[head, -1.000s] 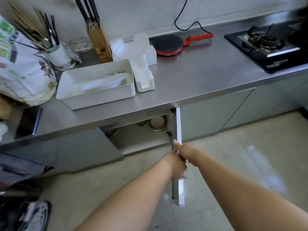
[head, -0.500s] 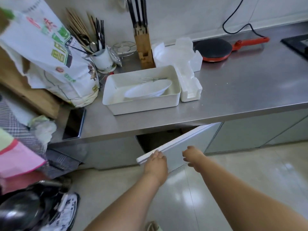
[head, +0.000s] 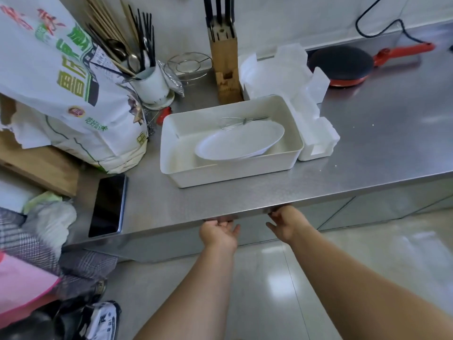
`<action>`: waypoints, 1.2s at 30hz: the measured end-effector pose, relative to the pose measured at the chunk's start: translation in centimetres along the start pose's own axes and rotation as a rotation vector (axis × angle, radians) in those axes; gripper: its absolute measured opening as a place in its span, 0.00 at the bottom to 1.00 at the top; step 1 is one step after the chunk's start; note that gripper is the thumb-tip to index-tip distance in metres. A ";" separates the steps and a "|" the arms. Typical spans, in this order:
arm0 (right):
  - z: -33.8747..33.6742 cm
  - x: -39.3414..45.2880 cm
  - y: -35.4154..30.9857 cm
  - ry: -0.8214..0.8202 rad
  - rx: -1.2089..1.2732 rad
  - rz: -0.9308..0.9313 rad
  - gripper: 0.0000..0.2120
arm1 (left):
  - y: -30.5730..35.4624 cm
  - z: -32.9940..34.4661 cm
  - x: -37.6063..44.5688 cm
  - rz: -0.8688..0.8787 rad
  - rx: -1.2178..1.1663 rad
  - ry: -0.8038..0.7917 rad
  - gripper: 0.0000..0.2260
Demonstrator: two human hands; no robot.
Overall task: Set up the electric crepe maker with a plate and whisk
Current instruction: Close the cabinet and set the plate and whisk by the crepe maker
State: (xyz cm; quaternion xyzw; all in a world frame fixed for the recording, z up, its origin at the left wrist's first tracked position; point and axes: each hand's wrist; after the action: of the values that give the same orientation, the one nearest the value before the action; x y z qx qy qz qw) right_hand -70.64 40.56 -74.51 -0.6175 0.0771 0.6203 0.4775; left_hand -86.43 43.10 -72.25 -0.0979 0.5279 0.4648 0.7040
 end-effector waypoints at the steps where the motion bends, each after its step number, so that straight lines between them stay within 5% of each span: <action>1: 0.1 0.5 0.1 -0.003 0.002 0.014 0.18 | 0.0 -0.2 0.3 -0.004 0.014 0.014 0.17; 6: 0.3 -0.7 -0.7 0.017 -0.077 0.050 0.14 | 0.9 -0.9 -0.2 -0.119 0.139 0.006 0.16; 12: 2.1 -6.2 -3.0 0.012 -0.511 0.153 0.09 | 4.2 0.3 -5.0 -0.257 0.971 0.091 0.13; 18: 5.2 -13.1 -7.9 -0.081 -0.826 0.072 0.06 | 11.0 5.4 -10.7 -0.168 1.315 -0.015 0.18; 23: 7.4 -16.4 -14.5 -0.223 -0.890 -0.074 0.10 | 15.0 10.2 -13.4 -0.015 1.129 -0.085 0.15; 27: 8.8 -15.8 -18.1 -0.111 -0.831 -0.250 0.11 | 15.7 13.1 -12.0 0.100 0.866 -0.045 0.06; 36: 13.0 -6.6 -20.8 -0.028 -1.210 -0.620 0.16 | 13.6 15.1 -4.9 0.229 0.937 0.155 0.15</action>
State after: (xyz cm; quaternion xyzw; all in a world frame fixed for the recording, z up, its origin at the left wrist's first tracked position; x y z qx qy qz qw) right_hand -66.76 57.24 -55.80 -0.7614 -0.4702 0.3966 0.2048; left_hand -86.95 57.39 -56.97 0.2537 0.7387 0.2429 0.5753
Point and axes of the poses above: each hand's wrist, its own x-axis towards the middle knuckle, its own z-axis out of the palm, y = z × x, and after that the axes turned 1 degree about z, right-handed
